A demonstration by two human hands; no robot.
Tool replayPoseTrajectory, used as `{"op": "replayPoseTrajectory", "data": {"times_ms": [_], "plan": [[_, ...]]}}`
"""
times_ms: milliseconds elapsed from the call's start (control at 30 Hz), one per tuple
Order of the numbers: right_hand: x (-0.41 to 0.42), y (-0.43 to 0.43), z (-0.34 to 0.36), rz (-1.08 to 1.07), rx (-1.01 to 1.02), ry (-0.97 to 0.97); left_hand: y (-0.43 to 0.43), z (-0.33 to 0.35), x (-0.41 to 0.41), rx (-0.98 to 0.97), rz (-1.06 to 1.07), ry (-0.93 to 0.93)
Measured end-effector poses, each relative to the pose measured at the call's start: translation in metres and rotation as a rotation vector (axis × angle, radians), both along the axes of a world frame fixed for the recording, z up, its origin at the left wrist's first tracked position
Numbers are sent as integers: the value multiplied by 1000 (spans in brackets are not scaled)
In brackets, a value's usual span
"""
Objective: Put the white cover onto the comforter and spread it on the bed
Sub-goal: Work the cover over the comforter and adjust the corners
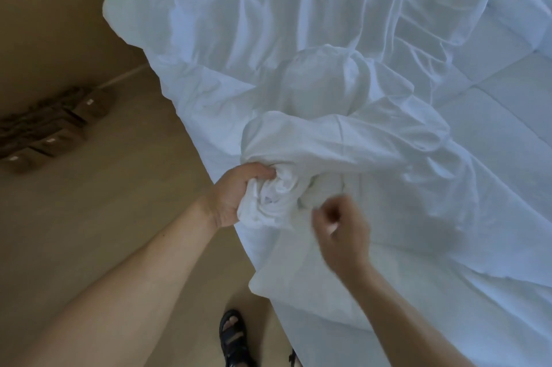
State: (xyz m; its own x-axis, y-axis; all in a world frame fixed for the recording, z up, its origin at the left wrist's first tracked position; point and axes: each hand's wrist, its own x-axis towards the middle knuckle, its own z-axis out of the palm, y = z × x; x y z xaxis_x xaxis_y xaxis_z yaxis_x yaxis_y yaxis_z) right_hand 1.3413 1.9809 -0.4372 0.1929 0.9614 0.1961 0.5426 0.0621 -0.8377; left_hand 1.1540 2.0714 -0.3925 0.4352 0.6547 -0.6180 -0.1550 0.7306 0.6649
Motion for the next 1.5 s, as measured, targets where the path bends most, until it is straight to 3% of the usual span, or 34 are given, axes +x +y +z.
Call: {"op": "replayPoseTrajectory", "data": {"times_ms": [100, 167, 233, 300, 400, 467, 533, 667, 900, 1133, 1367, 1433, 1500], "plan": [[-31, -39, -66, 764, -396, -421, -3, -10, -6, -24, -13, 21], [-48, -49, -100, 1066, -573, -730, -5, -17, -6, -18, 3, 58], [-58, -49, -115, 1107, -506, -986, -3, -20, -8, 9, 10, 111], [-59, -52, -122, 1033, -397, -1091, -2, -23, -12, 40, 6, 167], [-48, -50, -114, 821, -325, -936, -5, -23, -16, 53, -1, 246], [-33, -47, -103, 738, -316, -564, -7, -21, -17, 69, -4, 268], [-13, -35, -74, 504, -322, -247, -7, -16, -17, 92, 2, 278], [40, -8, 2, -33, -343, 118, -9, -4, -11, 129, -24, 302], [9, 12, 31, 52, -66, -345, -20, 9, 8, 165, 16, 280], [6, 11, 18, 306, -77, -474, -31, 9, 10, 149, -67, 318], [0, 5, 12, 40, -118, -296, -33, 21, 36, 143, -168, 329], [-1, 2, 18, -10, -281, -106, -32, 19, 31, 38, -118, 234], [4, 0, 25, -105, -438, 228, -33, 14, 22, -96, -49, 119]]}}
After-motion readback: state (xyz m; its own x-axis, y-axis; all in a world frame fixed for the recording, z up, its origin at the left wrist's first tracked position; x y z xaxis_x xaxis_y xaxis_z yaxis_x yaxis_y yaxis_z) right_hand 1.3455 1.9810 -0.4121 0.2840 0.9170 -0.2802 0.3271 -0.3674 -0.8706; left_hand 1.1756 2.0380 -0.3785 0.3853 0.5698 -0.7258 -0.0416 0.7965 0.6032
